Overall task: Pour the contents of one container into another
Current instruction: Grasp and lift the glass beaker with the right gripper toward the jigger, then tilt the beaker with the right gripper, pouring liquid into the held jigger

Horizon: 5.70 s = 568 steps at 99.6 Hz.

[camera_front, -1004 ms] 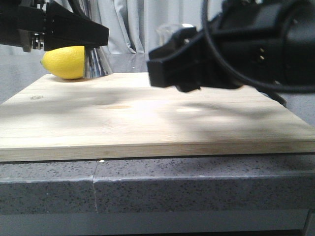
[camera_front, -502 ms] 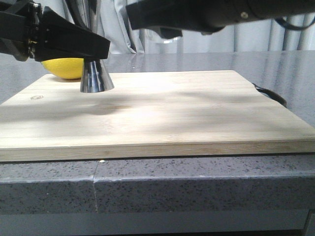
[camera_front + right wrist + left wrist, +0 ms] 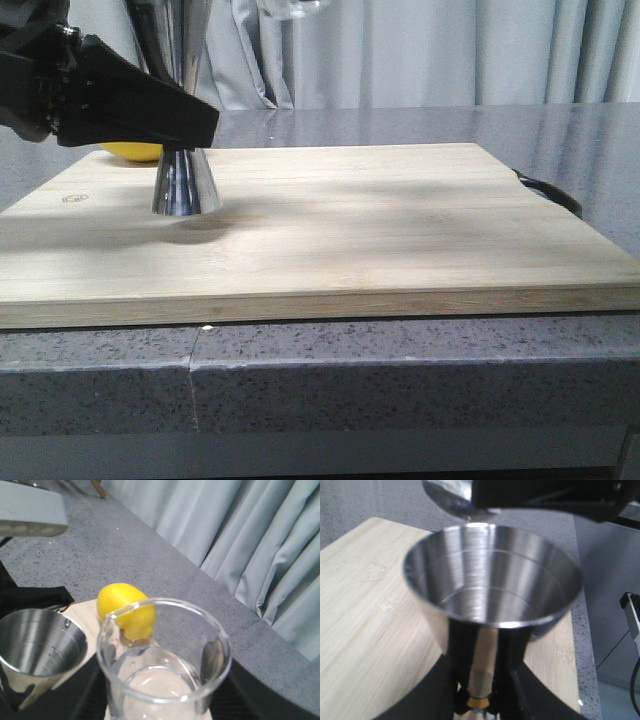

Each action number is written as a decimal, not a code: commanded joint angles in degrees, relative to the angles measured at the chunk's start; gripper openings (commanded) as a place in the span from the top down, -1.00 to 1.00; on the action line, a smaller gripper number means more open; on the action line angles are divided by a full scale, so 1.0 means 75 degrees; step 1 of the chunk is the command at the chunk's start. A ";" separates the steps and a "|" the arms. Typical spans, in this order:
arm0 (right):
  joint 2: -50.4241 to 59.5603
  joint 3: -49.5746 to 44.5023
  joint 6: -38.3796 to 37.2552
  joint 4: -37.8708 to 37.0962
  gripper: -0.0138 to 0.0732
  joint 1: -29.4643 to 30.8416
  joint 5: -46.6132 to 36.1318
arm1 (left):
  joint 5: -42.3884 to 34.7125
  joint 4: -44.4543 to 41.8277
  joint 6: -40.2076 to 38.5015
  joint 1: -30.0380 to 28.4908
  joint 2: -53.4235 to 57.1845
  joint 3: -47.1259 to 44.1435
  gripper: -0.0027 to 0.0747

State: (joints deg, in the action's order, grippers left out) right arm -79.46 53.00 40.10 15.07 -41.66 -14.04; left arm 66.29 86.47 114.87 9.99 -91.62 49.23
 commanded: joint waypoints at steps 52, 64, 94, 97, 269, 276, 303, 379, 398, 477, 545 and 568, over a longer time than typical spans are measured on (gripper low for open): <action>0.0298 0.0919 0.0118 -0.2338 0.06 0.0046 0.0652 | 0.0764 0.0460 -0.0183 0.0164 0.0203 0.0233 0.98; 0.0298 0.0919 0.0118 -0.2465 0.06 0.0114 0.0668 | 0.0764 0.0460 -0.0183 0.0356 0.0203 0.0233 0.98; 0.0298 0.0919 0.0118 -0.2779 0.06 0.0281 0.0652 | 0.0764 0.0460 -0.0183 0.0406 0.0203 0.0233 0.98; 0.0298 0.0919 0.0118 -0.2848 0.06 0.0281 0.0652 | 0.0764 0.0460 -0.0183 0.0422 0.0203 0.0233 0.98; 0.0298 0.0919 0.0118 -0.5887 0.06 0.0281 0.0299 | 0.0764 0.0460 -0.0183 0.0423 0.0203 0.0233 0.98; 0.0298 0.0919 0.0118 -0.5978 0.06 0.0281 0.0299 | 0.0764 0.0460 -0.0183 0.0423 0.0203 0.0233 0.98; 0.0298 0.0919 0.0118 -0.6331 0.06 0.0281 0.0299 | 0.0764 0.0460 -0.0183 0.0423 0.0203 0.0233 0.98; 0.0298 0.0919 0.0118 -0.7172 0.06 0.0281 0.0299 | 0.0764 0.0460 -0.0183 0.0582 0.0203 0.0233 0.98; 0.0298 0.0919 0.0118 -0.7492 0.06 0.0281 0.0299 | 0.0764 0.0460 -0.0183 0.0582 0.0203 0.0233 0.98; 0.0298 0.0919 0.0118 -0.8674 0.06 0.0281 0.0354 | 0.0764 0.0460 -0.0183 0.0582 0.0203 0.0233 0.98; 0.0298 0.0919 0.0118 -0.9054 0.06 0.0281 0.0367 | 0.0764 0.0460 -0.0183 0.0582 0.0203 0.0233 0.98; 0.0298 0.0919 0.0118 -0.8474 0.06 0.0281 0.0564 | 0.0764 0.0460 -0.0183 0.0582 0.0203 0.0233 0.98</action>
State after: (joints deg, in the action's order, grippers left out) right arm -79.46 57.84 40.90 -51.23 -39.94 -7.98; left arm 66.46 86.01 113.94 13.90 -91.62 49.36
